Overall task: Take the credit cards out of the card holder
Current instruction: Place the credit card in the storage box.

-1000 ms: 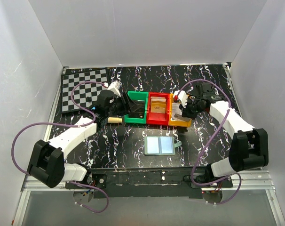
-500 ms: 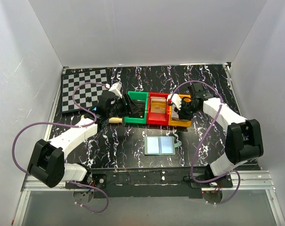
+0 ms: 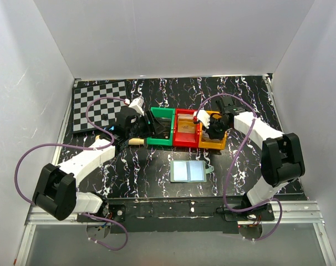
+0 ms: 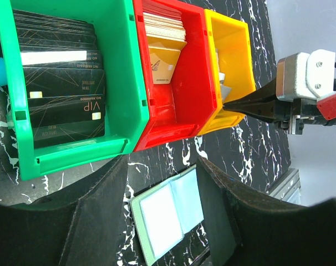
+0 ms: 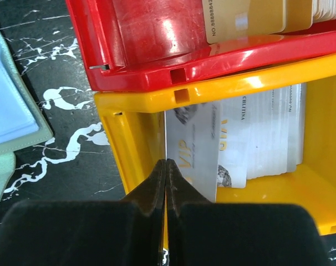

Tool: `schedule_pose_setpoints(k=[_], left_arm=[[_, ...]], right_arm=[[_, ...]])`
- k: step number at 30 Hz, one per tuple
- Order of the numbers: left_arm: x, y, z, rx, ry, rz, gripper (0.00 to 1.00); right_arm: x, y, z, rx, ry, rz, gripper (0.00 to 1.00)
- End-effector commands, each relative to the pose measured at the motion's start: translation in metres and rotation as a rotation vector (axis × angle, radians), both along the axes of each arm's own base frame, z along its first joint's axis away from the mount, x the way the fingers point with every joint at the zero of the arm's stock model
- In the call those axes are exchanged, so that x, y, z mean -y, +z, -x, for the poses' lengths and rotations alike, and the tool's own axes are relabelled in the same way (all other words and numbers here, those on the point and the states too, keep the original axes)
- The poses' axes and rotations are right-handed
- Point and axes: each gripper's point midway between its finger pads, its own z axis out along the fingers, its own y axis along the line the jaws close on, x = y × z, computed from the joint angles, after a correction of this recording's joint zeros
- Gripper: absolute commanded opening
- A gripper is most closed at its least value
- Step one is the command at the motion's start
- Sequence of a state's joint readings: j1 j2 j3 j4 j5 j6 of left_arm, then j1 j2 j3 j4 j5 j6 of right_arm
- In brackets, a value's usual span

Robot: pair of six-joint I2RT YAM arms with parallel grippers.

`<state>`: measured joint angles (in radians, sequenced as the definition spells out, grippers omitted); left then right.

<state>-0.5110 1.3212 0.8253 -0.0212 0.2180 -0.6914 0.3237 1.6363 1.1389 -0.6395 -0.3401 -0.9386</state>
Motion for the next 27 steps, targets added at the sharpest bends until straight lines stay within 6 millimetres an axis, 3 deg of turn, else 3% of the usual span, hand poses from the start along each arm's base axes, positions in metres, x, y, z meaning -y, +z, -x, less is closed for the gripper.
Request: schedule_pose_setpoints(k=[1,7,27], left_arm=[[0.001,-0.005,0.001,0.005,-0.008,-0.009,0.52],[0.001,-0.007,0.000,0.001,-0.009,-0.014,0.52],[0.000,-0.011,0.004,-0.009,-0.012,-0.015,0.52]], right_arm=[[0.005,0.003,-0.020,0.065,-0.021,0.056,0.01],[0.010,0.009,-0.033,0.127,-0.034,0.085,0.01],[0.003,0.009,-0.038,0.127,-0.063,0.072,0.01]])
